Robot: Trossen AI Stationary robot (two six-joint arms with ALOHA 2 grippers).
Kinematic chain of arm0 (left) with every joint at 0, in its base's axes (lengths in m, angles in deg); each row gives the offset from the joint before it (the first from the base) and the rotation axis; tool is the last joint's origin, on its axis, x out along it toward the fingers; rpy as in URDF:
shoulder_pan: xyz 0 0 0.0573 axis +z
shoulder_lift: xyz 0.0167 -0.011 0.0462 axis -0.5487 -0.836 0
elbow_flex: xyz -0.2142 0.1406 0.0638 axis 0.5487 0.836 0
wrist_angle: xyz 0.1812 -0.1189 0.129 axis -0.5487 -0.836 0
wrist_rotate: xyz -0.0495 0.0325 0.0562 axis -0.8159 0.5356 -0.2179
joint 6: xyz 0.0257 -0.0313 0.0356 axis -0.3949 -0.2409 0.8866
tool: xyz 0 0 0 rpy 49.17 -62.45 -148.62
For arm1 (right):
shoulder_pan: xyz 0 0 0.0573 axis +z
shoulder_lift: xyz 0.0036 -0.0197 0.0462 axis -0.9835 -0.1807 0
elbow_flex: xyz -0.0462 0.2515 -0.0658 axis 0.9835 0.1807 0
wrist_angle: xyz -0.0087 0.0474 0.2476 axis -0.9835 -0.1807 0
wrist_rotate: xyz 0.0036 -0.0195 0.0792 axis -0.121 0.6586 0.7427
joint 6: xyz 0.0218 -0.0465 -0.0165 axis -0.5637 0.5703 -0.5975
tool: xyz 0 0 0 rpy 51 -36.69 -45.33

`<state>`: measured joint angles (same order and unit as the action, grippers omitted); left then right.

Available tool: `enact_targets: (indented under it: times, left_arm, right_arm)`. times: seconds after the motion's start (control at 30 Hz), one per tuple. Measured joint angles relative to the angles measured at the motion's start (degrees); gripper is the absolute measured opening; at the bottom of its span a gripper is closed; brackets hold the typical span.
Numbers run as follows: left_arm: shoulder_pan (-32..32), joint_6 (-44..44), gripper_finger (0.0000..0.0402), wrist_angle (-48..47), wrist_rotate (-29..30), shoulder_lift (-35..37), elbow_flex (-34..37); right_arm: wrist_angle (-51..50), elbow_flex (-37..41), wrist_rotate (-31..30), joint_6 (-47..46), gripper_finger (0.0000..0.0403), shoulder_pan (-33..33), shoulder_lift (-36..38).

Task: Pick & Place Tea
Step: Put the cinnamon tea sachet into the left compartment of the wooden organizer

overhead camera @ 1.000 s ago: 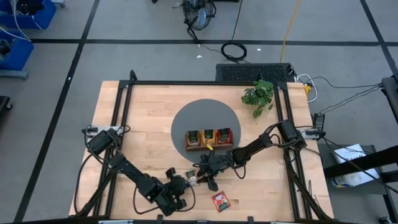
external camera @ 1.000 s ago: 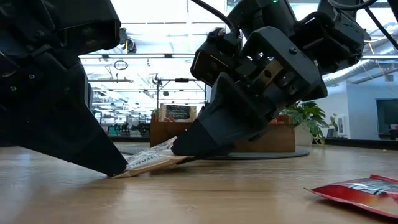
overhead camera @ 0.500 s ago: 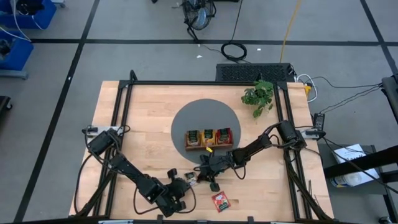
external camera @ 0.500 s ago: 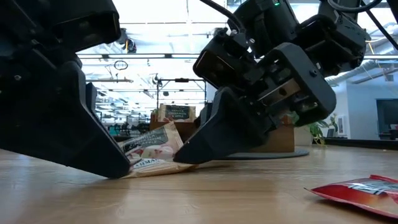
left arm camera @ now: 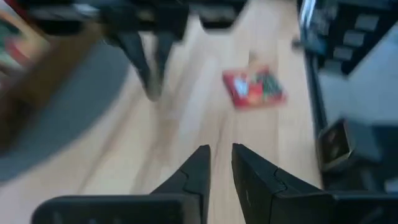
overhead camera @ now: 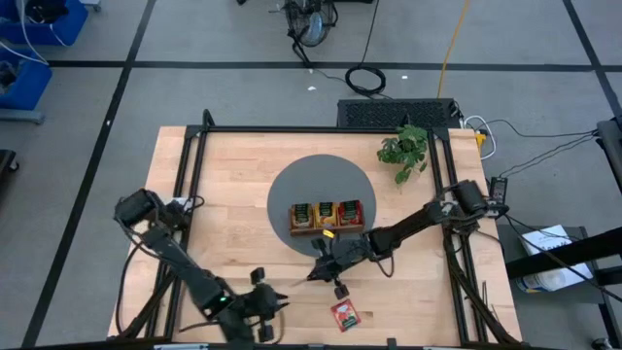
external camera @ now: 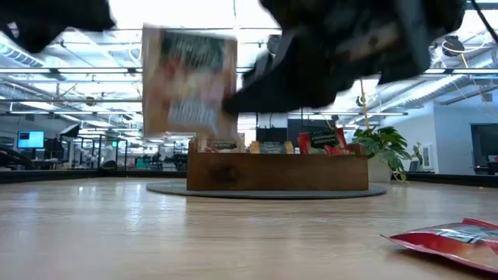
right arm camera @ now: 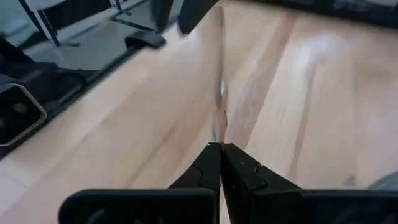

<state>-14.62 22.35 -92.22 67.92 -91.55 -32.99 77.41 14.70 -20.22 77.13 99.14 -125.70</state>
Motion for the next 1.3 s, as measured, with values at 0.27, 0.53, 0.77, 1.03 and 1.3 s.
enact_targets:
  times: [0.27,0.53,0.77,1.03,1.3]
  left_arm:
    - [-4.3,3.1,0.0072,1.2,19.7,2.6,0.0]
    - [0.9,8.0,0.0074,6.9,14.3,-1.6,0.0]
    - [2.9,9.1,0.0141,7.8,9.1,-2.4,-0.1]
    - [3.3,7.8,0.0238,6.0,5.8,-2.4,-0.1]
    - [5.5,7.5,0.0256,4.4,3.6,-2.3,-0.1]
  right_arm:
    - [-9.2,0.0,-16.3,9.0,0.0000,7.6,4.8]
    - [-9.4,0.0,-25.8,7.3,0.0000,9.8,4.4]
    - [-12.2,0.0,-26.1,4.7,0.0000,9.0,4.4]
    - [-11.0,0.0,-25.8,4.0,0.0000,8.6,4.4]
    - [-9.2,-0.1,-22.0,4.1,0.0000,8.8,4.4]
